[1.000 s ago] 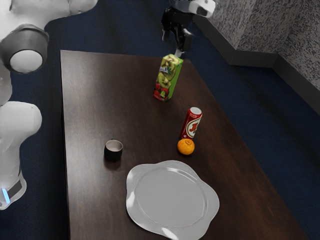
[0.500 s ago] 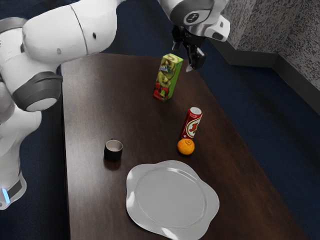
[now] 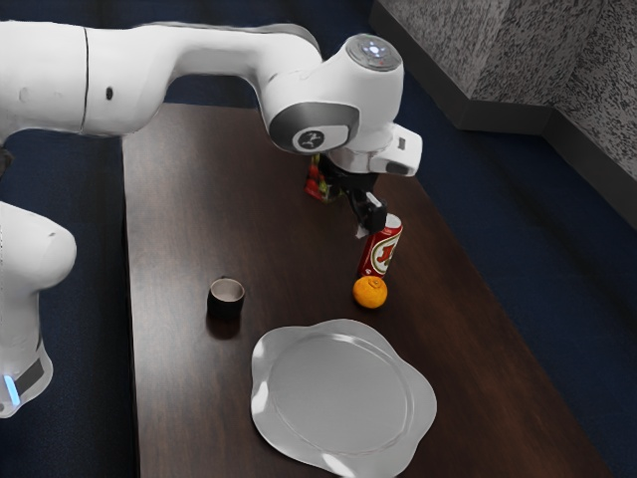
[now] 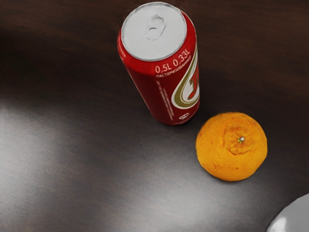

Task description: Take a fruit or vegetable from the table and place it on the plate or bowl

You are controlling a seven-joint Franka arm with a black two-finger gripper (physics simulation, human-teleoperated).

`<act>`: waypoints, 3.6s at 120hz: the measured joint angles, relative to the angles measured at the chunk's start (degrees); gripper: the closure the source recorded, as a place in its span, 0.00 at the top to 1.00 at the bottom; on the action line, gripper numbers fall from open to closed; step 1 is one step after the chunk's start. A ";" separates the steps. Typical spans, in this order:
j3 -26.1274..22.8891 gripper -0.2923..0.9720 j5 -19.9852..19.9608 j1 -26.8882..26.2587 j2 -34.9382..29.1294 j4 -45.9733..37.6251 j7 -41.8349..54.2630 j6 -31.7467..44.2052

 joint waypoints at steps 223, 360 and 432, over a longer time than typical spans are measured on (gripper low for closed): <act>-52.67 0.63 -15.77 53.60 2.62 8.46 -41.69 13.30; -49.22 0.57 -15.08 52.25 2.91 12.40 -40.23 2.95; -48.75 0.56 -16.12 34.34 5.39 12.70 -40.79 -7.39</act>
